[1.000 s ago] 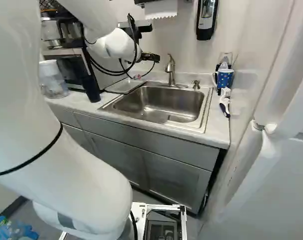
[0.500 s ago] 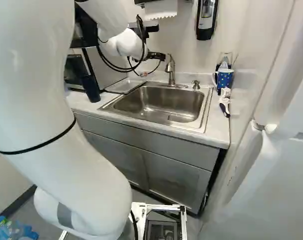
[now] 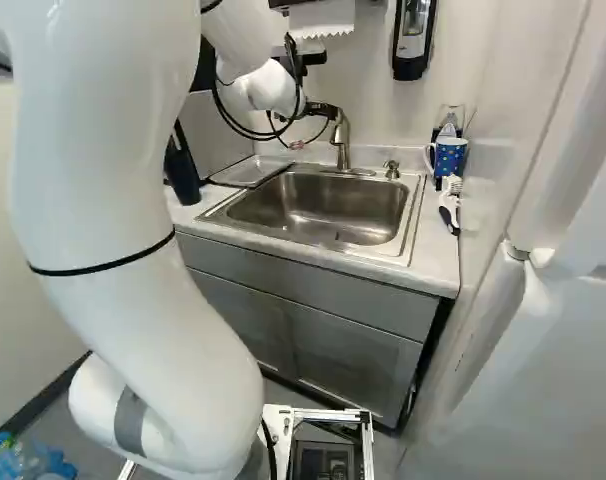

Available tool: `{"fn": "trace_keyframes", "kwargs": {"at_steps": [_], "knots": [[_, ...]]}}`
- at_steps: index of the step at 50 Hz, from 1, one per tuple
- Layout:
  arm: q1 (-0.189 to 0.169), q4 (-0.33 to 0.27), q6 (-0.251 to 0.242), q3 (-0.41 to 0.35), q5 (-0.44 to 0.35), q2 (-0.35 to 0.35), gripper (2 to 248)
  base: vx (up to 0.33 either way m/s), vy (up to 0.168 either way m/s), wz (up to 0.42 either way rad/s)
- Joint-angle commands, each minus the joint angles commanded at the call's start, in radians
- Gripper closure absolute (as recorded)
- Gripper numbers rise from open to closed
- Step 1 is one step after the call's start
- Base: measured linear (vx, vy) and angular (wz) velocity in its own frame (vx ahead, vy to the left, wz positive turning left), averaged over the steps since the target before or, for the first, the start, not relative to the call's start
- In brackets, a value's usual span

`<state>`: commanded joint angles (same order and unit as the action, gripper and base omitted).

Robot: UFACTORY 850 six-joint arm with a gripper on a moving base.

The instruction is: Rinse the cup and place it in the tray

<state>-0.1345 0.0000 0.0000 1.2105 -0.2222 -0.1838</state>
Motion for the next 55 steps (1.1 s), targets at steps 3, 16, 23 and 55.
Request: {"fn": "trace_keyframes", "kwargs": {"at_steps": [3,16,23,55], "knots": [[-0.002,0.0,0.0,0.01,0.0,-0.009,3,0.0,0.0,0.0],[-0.012,0.0,0.0,0.033,0.0,-0.03,3,0.0,0.0,0.0],[-0.017,0.0,0.0,0.044,-0.001,-0.04,3,0.0,0.0,0.0],[-0.02,0.0,0.0,0.069,-0.055,-0.063,3,0.0,0.0,0.0]]}}
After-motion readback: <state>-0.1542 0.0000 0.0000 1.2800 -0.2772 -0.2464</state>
